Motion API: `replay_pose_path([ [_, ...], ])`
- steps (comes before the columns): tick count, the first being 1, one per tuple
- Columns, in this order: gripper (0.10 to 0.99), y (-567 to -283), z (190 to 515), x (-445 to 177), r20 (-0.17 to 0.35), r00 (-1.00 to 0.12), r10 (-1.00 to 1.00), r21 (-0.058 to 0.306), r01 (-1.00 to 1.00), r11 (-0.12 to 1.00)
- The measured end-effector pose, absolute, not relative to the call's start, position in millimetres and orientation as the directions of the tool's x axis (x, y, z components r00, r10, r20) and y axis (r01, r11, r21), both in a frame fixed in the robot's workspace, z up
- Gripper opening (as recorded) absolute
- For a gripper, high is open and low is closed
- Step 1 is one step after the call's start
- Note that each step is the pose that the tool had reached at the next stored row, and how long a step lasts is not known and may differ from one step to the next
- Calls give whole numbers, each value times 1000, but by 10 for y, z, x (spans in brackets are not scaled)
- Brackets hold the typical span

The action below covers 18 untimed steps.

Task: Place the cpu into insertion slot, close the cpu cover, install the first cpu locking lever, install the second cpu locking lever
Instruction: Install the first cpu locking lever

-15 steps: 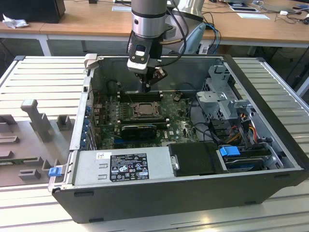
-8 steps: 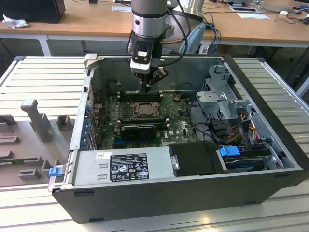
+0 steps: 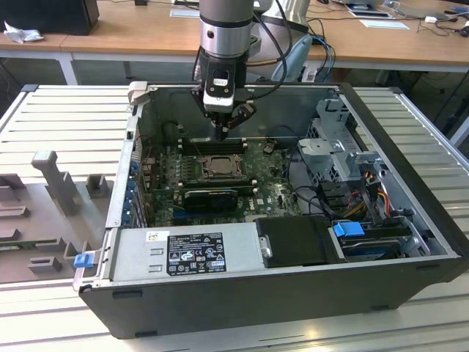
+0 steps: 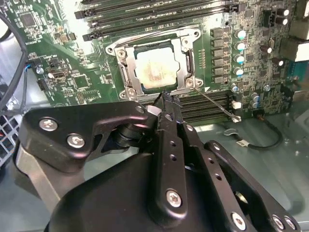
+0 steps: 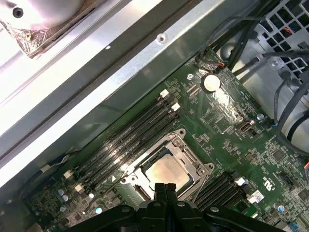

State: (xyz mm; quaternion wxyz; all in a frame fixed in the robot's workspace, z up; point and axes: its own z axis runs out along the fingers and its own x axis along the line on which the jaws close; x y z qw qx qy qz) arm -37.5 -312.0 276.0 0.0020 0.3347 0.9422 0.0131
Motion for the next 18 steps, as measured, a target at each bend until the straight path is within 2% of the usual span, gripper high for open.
replay_pose_path([
  [18,106,-3120,2760,-375,5,-895,446,26,446,894],
])
